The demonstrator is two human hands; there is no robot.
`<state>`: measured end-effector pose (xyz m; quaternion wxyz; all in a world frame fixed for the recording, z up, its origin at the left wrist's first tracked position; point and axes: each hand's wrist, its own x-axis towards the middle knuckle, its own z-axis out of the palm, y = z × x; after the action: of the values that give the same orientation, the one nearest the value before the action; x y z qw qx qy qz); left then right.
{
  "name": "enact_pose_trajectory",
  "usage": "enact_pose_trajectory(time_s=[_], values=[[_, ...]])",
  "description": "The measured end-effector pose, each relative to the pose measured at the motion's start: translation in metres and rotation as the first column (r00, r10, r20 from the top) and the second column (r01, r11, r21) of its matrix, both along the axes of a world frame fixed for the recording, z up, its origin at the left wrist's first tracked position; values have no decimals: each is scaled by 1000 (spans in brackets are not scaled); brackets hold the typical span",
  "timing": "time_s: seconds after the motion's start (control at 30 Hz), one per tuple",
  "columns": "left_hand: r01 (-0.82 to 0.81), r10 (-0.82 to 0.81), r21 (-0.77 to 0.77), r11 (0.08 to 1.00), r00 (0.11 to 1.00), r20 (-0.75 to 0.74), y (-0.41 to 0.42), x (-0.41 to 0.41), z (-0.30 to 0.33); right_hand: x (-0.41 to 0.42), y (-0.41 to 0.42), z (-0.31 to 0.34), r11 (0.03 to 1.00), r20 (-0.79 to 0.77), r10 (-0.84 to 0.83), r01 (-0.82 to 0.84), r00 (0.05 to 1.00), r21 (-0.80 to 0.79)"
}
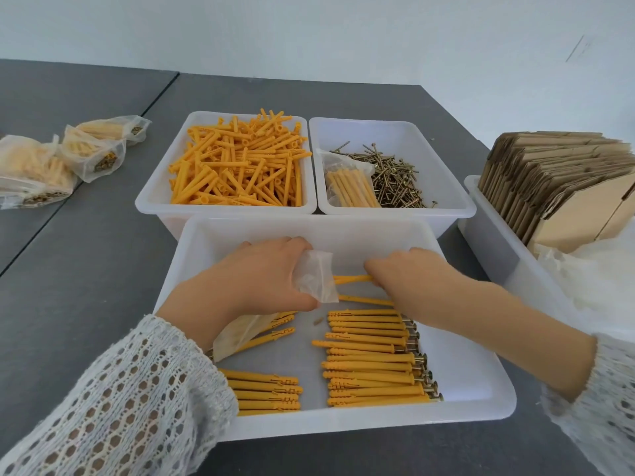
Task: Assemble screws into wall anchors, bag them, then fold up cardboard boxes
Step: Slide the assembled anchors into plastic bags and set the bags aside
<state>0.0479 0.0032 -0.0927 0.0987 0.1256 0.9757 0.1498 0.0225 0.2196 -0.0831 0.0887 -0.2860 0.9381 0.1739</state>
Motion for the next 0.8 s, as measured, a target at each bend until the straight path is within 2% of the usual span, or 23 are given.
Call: enact_pose_trajectory(time_s=[0.17, 0.4, 0.53, 0.6, 0.7, 0.8], values=[[-36, 18, 219, 975, 996, 85, -2, 1, 3, -5, 6, 41, 998, -160, 40, -47, 986, -41], [-59, -5, 410, 910, 988, 153, 2, -3, 9, 1, -4, 65, 989, -244, 118, -137, 963, -61], [-73, -79, 592, 803, 971, 227, 10, -2, 19, 4, -21, 62, 946, -297, 216, -275, 930, -173], [-106, -106, 672, 733, 958, 266, 11, -1, 21, 3, -31, 60, 914, -248, 278, -335, 928, -228], [-145, -153, 745, 651, 936, 316, 10, -2, 22, 2, -35, 62, 862, -15, 297, -274, 955, -426], [-183, -207, 823, 538, 917, 340, 8, 1, 26, 3, -25, 69, 663, 236, 352, -64, 906, -746]])
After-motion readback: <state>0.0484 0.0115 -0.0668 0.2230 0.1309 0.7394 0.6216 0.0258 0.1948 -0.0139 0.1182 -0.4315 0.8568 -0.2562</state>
